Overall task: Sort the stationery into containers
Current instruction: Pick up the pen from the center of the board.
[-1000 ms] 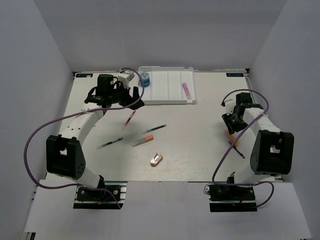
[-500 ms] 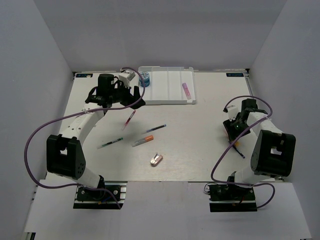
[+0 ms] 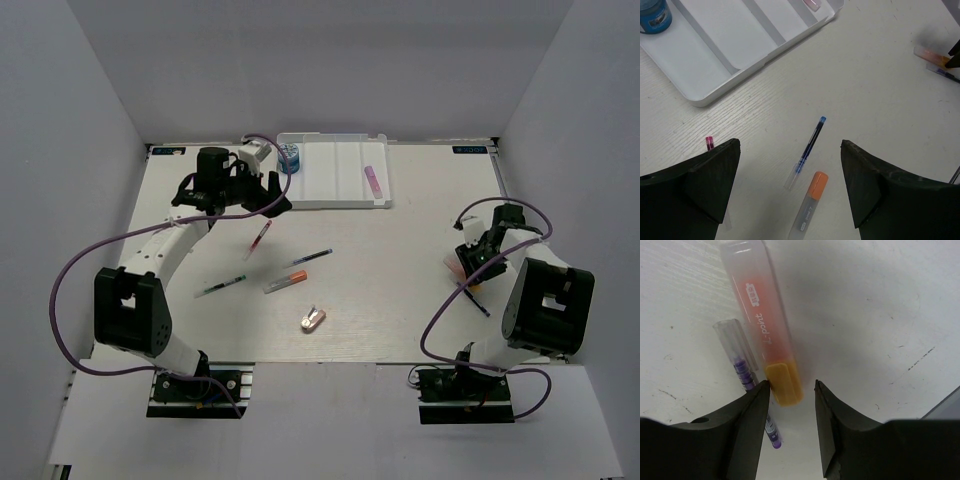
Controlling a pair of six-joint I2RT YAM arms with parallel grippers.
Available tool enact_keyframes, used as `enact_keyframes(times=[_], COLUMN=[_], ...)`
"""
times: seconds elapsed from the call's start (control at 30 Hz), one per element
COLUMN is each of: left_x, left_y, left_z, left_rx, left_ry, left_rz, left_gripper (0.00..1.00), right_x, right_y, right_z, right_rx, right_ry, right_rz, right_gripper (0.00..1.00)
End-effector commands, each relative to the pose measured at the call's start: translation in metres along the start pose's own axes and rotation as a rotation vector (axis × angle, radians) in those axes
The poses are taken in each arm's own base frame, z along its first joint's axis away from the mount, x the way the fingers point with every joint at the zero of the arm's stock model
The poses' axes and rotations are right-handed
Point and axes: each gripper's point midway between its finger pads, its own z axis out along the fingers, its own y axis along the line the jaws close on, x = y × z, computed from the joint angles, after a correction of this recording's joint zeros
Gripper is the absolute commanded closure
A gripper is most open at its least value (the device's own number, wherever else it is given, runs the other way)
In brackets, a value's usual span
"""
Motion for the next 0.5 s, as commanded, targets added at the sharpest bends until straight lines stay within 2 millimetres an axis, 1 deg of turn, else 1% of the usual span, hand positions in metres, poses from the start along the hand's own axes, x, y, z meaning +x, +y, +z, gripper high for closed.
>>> enact_keyframes(times=[0.0,0.1,0.37,0.4,0.43,0.47], left_x=[-0.006,-0.007,-0.001,-0.001,-0.001,-0.001], left_y=[-0.004,-0.004,-0.002,-0.002,-0.003,-0.004], left_z=[0.003,0.004,0.007,0.007,0.007,0.007], left_rx=[0.027,0.028,0.030,0.030,0.036,0.039], left_ry=[-0.017,-0.017,-0.005,-0.003,-0.005,-0.008], left_rz=[0.010,0.010,0.002,0.001,0.002,0.004], left_gripper=[0.09,0.10,0.10,0.10,0.10,0.10], right_x=[0.003,0.005,0.009,0.009,0.009,0.009], right_y=[0.001,-0.001,-0.003,-0.004,-0.005,-0.005], right_z=[0.006,0.010,0.023,0.024,0.025,0.027], right_rx=[-0.024,-0.025,-0.065,-0.069,-0.071,-0.077], right_ry=[-0.006,-0.002,0.015,0.015,0.015,0.017], right_rz=[-0.024,-0.025,-0.046,-0.048,-0.054,-0.055], right_gripper=[0.53,0.54,0.54,0.56,0.61,0.72])
